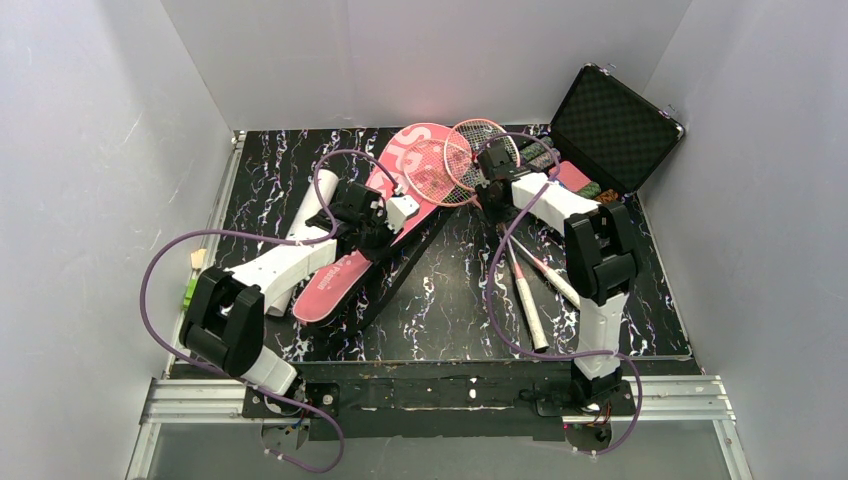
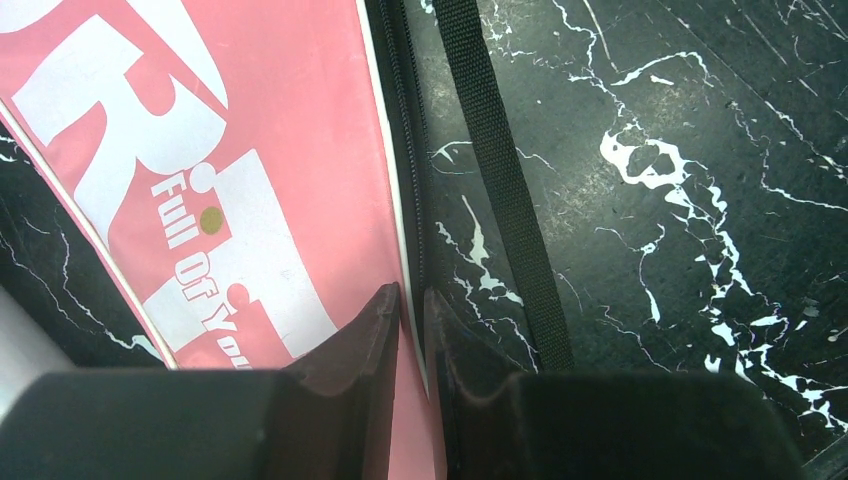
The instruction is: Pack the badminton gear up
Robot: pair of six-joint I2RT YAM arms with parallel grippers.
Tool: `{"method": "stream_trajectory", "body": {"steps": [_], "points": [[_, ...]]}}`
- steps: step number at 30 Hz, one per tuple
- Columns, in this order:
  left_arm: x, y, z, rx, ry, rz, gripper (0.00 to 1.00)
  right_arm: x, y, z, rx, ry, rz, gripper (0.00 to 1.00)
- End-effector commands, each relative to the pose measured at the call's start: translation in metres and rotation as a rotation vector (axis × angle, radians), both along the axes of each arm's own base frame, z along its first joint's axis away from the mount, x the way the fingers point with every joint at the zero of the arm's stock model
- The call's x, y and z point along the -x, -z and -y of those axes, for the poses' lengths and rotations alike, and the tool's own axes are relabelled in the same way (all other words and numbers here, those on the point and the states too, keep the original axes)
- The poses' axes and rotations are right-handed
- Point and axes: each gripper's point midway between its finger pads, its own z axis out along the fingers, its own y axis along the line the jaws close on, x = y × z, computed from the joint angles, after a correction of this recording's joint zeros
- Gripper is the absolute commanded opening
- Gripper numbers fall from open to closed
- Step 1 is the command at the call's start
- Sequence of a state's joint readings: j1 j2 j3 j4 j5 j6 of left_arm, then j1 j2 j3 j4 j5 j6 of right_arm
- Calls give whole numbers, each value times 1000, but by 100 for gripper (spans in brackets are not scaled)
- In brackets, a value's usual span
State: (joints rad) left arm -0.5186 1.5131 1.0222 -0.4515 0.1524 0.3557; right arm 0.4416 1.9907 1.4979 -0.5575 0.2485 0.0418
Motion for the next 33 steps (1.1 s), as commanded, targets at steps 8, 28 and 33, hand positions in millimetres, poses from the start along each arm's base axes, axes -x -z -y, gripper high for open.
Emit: {"method": "stream_trajectory", "body": {"steps": [8,28,33], "points": [[0,-25,2,52,1,36,13,2,11,-13,-29,-61,-37,41],[12,-24,-11,19,-24,15,15,17,-7,2,-81,260,-16,1],[8,-14,-10,1,-23,9,15,24,-3,6,-149,370,-53,1]]}}
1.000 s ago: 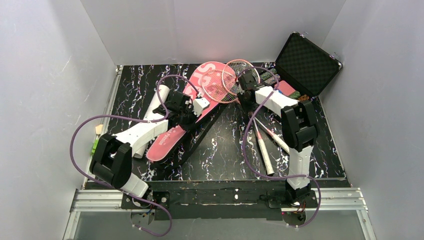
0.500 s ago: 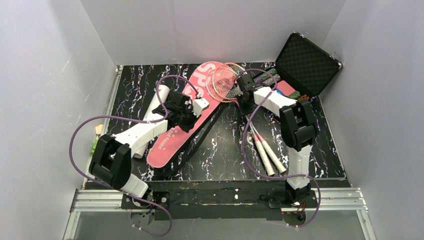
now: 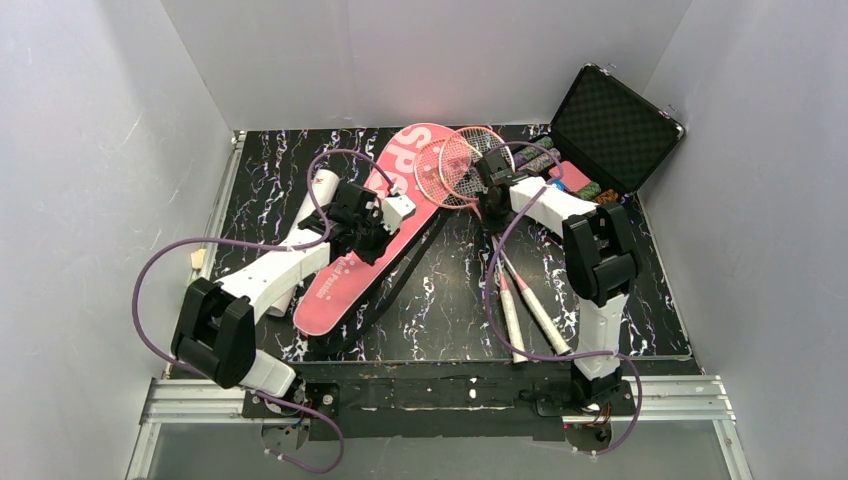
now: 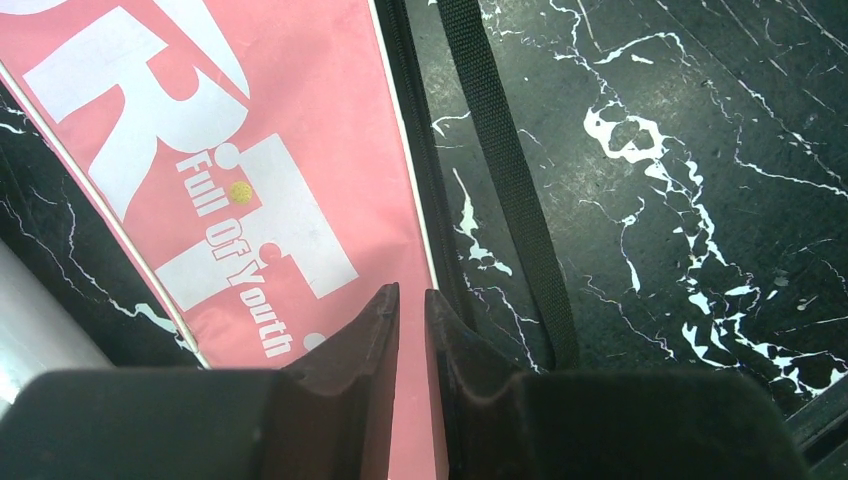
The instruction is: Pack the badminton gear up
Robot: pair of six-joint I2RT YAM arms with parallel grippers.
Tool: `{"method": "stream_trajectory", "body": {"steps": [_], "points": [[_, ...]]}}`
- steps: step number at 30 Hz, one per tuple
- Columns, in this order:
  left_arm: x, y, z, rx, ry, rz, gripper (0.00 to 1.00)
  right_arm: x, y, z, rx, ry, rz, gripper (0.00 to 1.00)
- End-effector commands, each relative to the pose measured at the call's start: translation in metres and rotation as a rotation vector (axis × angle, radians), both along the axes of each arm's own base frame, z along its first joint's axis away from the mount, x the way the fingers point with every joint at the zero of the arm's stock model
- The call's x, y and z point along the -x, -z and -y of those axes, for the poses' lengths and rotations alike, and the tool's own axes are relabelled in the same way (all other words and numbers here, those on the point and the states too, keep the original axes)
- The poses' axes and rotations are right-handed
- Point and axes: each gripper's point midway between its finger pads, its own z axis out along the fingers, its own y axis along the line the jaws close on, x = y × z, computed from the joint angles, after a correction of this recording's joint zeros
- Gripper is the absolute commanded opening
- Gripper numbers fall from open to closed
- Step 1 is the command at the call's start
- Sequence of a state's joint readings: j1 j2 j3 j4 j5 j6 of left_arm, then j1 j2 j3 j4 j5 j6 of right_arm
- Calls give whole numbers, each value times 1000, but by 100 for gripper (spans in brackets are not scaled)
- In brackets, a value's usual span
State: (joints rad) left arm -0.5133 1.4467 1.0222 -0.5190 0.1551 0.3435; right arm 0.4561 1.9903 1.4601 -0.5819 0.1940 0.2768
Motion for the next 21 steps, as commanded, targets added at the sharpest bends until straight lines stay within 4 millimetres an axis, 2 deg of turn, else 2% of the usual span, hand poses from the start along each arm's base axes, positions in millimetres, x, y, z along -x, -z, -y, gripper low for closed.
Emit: {"method": "stream_trajectory", "body": {"steps": [1,5,7,12,14,18,21], "points": [[-5,3,-2,-6,-10,19,15,2,-16,21,-31,210,11,1],[-13,13,2,-15,6,26,22,6,-10,19,-45,241,-16,1],[-16,19,6,-13,23,21,31,5,-11,19,-45,233,-20,1],[-33,35,17,-26,53,29,42,0,-34,26,-32,240,40,45],[-37,41,22,-25,63,15,44,-1,-45,25,-43,237,62,52],[-42,51,27,-31,72,-6,44,-1,-63,21,-80,232,87,54],[-42,54,26,-39,73,-13,39,1,-72,15,-125,226,99,54]]}}
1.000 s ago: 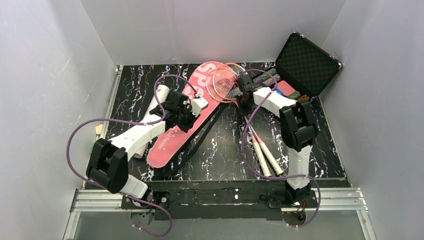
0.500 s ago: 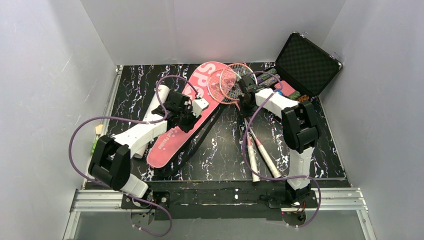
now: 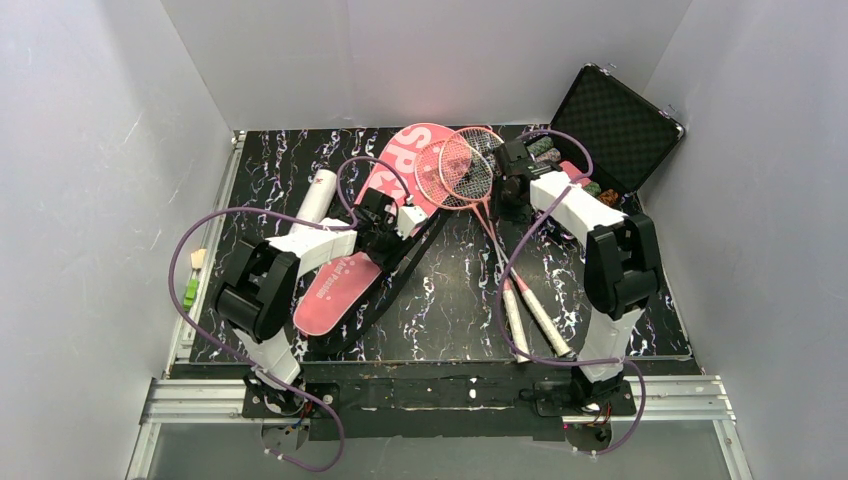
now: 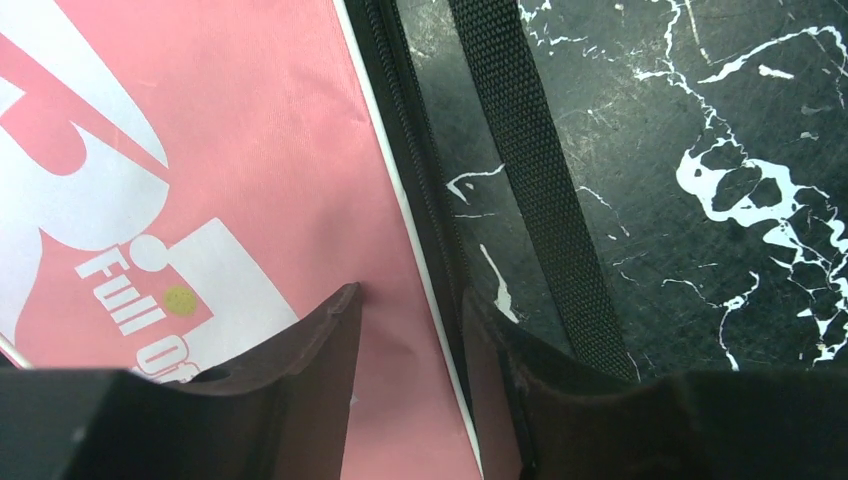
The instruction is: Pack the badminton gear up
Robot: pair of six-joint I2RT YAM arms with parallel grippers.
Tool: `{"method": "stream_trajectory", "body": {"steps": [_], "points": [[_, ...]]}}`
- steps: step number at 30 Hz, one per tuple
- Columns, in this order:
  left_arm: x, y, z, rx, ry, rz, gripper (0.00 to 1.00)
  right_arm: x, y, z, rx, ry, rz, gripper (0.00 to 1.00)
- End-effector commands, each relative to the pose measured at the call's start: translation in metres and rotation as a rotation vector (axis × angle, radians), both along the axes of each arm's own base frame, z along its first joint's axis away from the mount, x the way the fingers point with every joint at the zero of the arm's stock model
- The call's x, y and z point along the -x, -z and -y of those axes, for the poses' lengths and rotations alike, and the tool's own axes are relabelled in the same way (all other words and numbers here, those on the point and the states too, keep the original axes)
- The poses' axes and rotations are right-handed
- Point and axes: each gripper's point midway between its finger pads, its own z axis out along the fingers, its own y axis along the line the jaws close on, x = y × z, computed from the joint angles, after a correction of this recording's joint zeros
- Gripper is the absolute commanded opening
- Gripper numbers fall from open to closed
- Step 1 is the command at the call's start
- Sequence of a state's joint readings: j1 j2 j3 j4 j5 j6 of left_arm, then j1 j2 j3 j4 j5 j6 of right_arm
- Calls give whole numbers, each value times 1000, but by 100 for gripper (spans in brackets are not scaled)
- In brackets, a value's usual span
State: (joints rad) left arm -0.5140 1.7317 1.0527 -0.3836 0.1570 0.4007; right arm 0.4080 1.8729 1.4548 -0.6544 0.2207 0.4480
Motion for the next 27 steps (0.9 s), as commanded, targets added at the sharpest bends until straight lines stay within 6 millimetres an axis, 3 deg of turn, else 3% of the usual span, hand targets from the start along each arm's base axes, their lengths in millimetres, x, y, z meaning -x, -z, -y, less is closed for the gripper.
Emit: {"method": "stream_trajectory", "body": {"steps": [1,8,13,16,20,24,27], "points": [[-16,-20,13,42,24,65,37,-1,-34,-9,-67,9,70,54],[-17,-25,7,16,21,82,2,6,-54,-31,-157,-43,102,53],[-18,-37,7,29,1,92,0,20,-65,-60,-241,-98,104,53],[-22,-48,5,31,-36,115,0,39,-69,-91,-324,-156,87,56],[-31,-78,-4,24,-100,196,0,61,-76,-128,-478,-214,62,73],[-33,-130,-15,47,-157,294,0,72,-92,-153,-635,-229,34,78],[-27,-166,-19,87,-178,339,0,73,-116,-175,-778,-233,20,82]]}}
